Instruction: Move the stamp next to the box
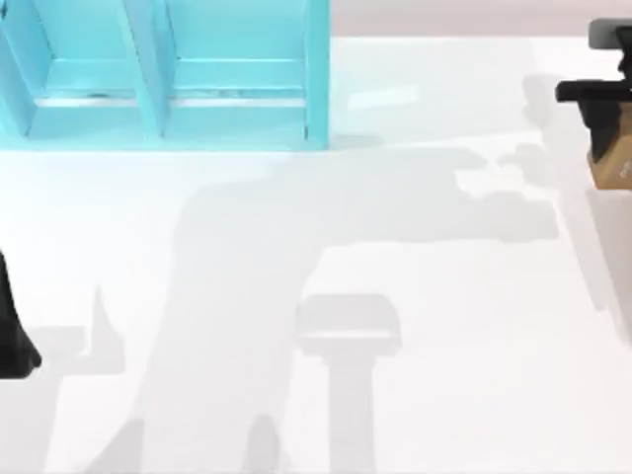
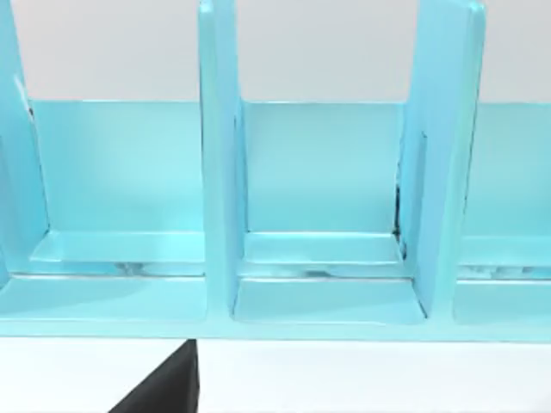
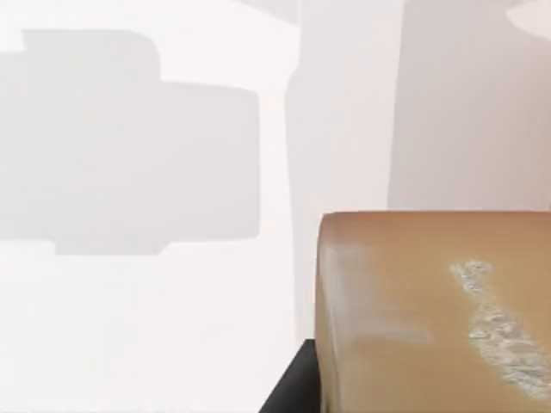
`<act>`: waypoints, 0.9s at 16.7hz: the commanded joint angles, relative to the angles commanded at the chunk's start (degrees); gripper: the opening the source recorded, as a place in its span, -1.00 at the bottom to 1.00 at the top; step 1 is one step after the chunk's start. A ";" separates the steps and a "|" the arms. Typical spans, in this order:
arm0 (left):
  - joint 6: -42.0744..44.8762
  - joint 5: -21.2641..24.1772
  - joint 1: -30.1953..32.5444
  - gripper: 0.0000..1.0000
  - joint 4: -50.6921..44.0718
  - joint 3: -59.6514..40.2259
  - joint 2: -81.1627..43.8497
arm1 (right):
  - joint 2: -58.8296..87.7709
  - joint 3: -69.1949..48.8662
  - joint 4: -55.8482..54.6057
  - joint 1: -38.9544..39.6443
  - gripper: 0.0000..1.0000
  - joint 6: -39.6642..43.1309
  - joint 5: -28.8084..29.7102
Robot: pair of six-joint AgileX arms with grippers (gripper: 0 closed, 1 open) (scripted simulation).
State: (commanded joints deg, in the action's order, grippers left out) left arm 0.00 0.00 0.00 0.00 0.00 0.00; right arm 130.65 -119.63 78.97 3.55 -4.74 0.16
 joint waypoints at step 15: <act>0.00 0.00 0.00 1.00 0.00 0.00 0.00 | -0.16 1.11 -0.95 0.02 0.51 0.01 0.01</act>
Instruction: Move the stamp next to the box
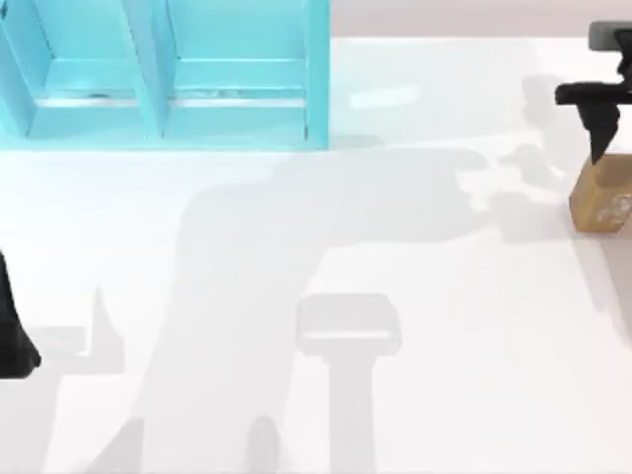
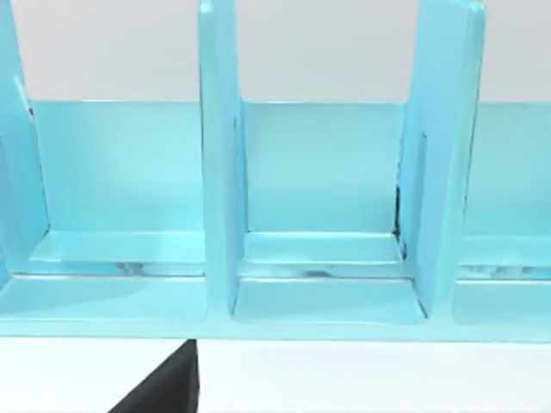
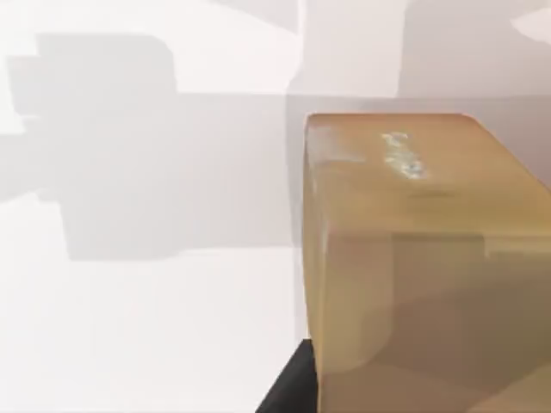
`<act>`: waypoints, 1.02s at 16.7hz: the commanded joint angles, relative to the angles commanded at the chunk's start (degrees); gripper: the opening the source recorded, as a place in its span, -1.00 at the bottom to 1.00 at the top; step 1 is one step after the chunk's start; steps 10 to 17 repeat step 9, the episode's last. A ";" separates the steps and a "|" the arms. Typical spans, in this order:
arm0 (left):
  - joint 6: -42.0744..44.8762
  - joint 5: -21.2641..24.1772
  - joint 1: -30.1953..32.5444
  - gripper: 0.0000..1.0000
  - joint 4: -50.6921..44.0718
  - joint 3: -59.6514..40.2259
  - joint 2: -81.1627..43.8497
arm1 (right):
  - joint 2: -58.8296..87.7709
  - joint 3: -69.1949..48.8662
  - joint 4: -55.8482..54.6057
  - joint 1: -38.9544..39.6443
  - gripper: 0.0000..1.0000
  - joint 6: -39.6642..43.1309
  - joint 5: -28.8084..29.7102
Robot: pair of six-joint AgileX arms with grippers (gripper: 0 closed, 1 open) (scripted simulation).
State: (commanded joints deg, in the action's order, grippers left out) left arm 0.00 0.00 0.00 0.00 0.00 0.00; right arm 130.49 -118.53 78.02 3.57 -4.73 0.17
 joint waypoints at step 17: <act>0.00 0.00 0.00 1.00 0.00 0.00 0.00 | 0.00 0.00 0.00 0.00 1.00 0.00 0.00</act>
